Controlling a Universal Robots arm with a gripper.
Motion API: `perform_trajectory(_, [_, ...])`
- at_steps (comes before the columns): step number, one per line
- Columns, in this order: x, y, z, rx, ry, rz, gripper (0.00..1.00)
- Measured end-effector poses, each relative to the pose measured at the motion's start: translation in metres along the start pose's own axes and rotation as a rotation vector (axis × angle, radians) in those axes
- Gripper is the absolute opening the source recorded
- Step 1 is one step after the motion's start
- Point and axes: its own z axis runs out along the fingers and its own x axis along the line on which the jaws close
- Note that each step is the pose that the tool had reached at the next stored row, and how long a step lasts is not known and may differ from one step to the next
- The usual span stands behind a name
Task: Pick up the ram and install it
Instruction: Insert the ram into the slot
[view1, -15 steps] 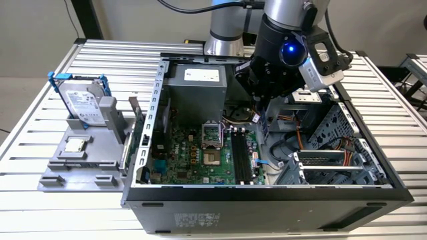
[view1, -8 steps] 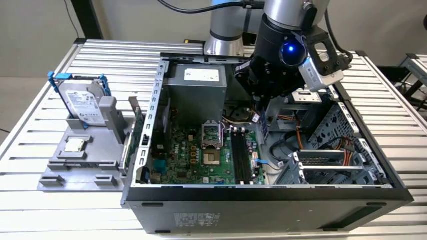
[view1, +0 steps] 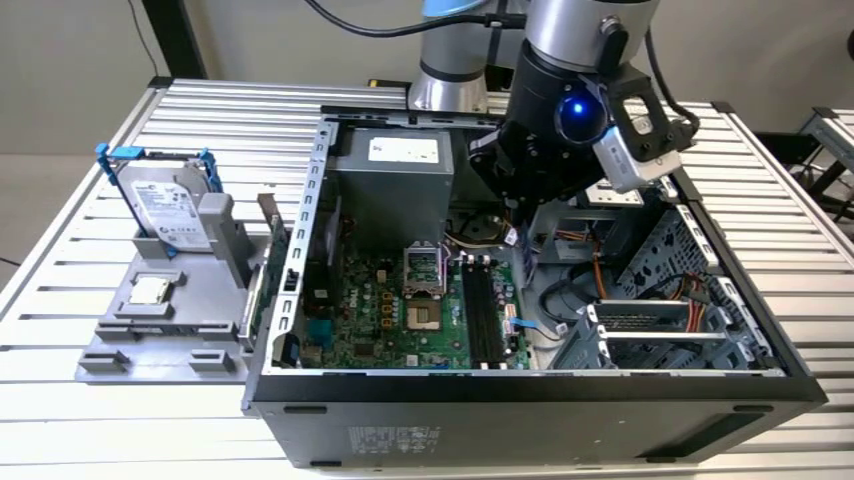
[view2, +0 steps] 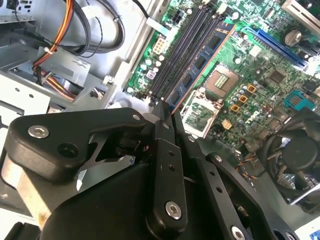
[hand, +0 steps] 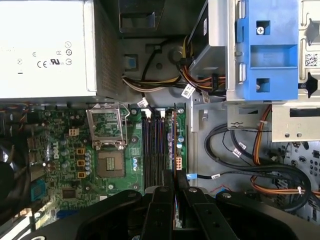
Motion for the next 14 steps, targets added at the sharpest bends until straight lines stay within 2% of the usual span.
perform_trajectory(12, [0.0005,-0.0007,0.0217,0.0005,0.0008,0.001,0.00])
perform_trajectory(14, [0.0005,-0.0007,0.0243,0.0035,0.0009,0.001,0.00])
